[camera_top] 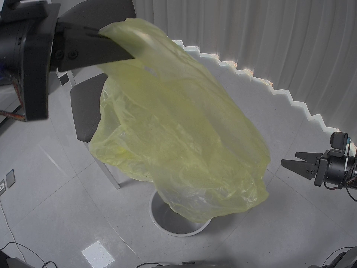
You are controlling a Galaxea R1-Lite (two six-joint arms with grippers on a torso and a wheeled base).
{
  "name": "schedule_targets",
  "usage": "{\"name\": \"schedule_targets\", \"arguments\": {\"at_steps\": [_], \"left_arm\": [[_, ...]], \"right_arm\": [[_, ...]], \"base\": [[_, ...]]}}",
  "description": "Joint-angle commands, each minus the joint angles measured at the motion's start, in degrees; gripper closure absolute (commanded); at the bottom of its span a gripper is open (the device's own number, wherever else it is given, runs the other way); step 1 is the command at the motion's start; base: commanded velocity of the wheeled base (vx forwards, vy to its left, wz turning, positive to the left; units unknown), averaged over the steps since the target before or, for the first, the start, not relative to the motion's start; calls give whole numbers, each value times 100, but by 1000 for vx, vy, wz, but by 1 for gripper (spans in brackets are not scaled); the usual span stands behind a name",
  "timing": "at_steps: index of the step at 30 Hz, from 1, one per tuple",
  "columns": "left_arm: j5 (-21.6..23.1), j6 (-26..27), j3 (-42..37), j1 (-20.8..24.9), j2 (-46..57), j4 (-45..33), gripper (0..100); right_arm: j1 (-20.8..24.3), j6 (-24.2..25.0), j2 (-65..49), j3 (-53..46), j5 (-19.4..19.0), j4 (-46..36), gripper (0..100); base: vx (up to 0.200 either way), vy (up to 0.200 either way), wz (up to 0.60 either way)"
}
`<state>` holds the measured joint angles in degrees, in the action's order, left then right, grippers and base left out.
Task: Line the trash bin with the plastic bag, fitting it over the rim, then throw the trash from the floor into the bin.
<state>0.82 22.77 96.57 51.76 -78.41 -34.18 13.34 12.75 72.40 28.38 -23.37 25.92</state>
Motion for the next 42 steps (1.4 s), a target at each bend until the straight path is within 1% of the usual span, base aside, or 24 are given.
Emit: {"name": "schedule_targets", "arguments": {"at_steps": [1, 5, 9, 11, 16, 24, 25, 29, 30, 31, 32, 35, 42], "left_arm": [[-11, -1, 37, 18, -43, -1, 100], [-20, -1, 37, 18, -34, -1, 100], [-20, -1, 46, 27, -25, 52, 100], [-11, -1, 37, 106, -25, 157, 100], [-29, -80, 107, 159, -60, 219, 100], [-38, -106, 107, 159, -69, 245, 100], [-38, -115, 116, 159, -69, 245, 100], [-38, -124, 107, 159, -60, 245, 100], [-29, -115, 107, 159, -69, 245, 100], [-29, -115, 116, 159, -69, 245, 100], [-20, -115, 125, 168, -78, 245, 100], [-20, -115, 169, 168, -122, 245, 100], [-47, -115, 142, 194, -113, 245, 100]], "right_arm": [[46, -36, 521, -263, -89, 256, 0], [178, -53, 450, -412, -291, 335, 0], [371, -45, 415, -447, -282, 335, 0], [477, -18, 468, -403, -265, 344, 0], [547, 17, 793, -307, -273, 458, 0], [1039, 228, 978, -342, -273, 748, 0], [1101, 254, 1013, -342, -273, 801, 0], [1101, 228, 1241, -474, -273, 1267, 0], [1101, 254, 1365, -588, -273, 1601, 0], [1101, 254, 1408, -632, -273, 1724, 0], [1101, 263, 1505, -685, -265, 1935, 100], [1101, 316, 1698, -729, -247, 2233, 100], [1057, 439, 1646, -720, -238, 2216, 100]], "base": [[0, 0, 0], [0, 0, 0], [0, 0, 0], [0, 0, 0], [0, 0, 0], [0, 0, 0], [0, 0, 0], [0, 0, 0], [0, 0, 0], [0, 0, 0], [0, 0, 0], [0, 0, 0], [0, 0, 0]]}}
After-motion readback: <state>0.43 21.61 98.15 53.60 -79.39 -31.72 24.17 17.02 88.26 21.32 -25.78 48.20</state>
